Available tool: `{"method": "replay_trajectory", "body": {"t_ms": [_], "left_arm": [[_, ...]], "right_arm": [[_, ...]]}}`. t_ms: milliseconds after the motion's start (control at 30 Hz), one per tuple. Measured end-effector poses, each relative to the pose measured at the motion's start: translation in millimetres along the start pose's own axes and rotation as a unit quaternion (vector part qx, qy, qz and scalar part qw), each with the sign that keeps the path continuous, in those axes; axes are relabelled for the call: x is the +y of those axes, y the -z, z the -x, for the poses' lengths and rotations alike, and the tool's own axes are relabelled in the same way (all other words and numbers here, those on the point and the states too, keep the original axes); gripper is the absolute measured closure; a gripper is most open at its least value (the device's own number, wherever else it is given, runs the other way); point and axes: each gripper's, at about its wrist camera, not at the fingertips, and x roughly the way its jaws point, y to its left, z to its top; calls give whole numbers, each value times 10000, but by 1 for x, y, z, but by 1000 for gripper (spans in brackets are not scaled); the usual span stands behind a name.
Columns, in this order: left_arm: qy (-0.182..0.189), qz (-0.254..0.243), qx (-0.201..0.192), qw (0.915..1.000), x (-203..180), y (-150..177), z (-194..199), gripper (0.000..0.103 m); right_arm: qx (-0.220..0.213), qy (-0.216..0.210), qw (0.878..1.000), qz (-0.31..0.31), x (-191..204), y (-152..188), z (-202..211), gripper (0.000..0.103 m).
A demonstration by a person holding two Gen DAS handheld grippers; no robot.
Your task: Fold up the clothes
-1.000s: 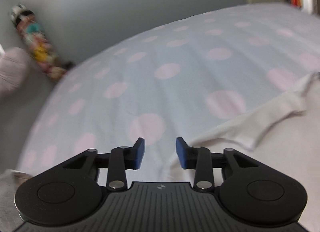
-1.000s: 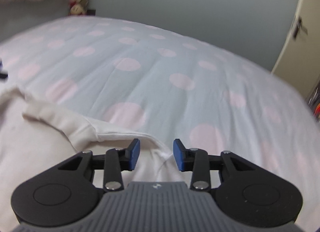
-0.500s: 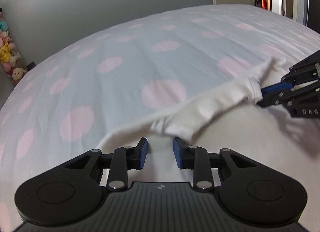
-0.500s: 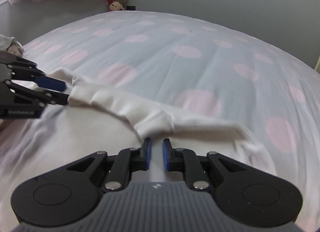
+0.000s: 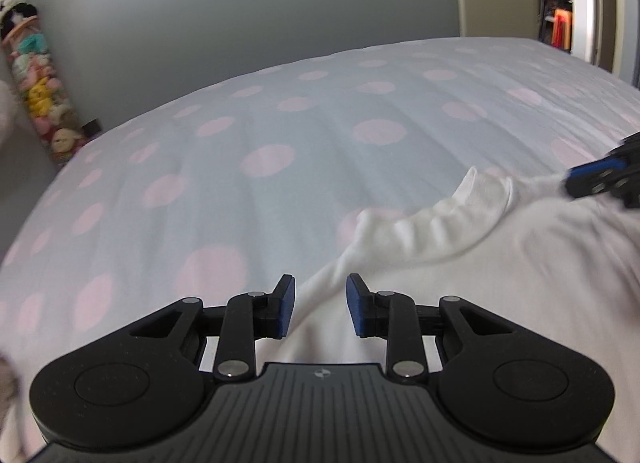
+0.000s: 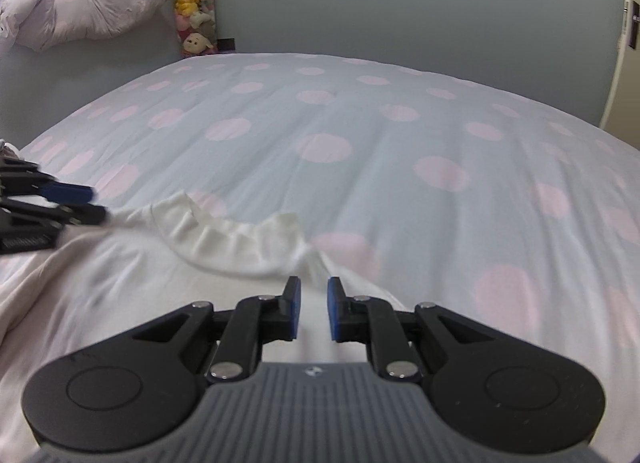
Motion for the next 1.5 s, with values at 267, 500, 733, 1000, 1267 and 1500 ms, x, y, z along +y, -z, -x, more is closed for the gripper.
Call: {"method": "replay_trajectory", "body": {"t_ms": [267, 500, 733, 1000, 1267, 1500], "left_arm": [[-500, -134, 507, 9974, 25, 68, 97, 76], [-788, 466, 669, 9935, 37, 124, 163, 76], [-951, 1149, 786, 9857, 27, 168, 187, 76], [-1084, 913, 824, 9865, 6, 194, 191, 76], [-918, 1286, 788, 9843, 16, 201, 195, 75], [-812, 1261, 805, 9854, 14, 201, 192, 75]], "right_arm": [[438, 384, 9981, -178, -30, 68, 105, 87], [956, 598, 9911, -707, -53, 159, 190, 87], [1348, 351, 9829, -1203, -55, 222, 245, 73], [1777, 17, 9758, -1277, -39, 240, 244, 65], [1561, 127, 9811, -1137, -13, 220, 242, 98], [1214, -299, 9888, -812, 36, 175, 238, 98]]}}
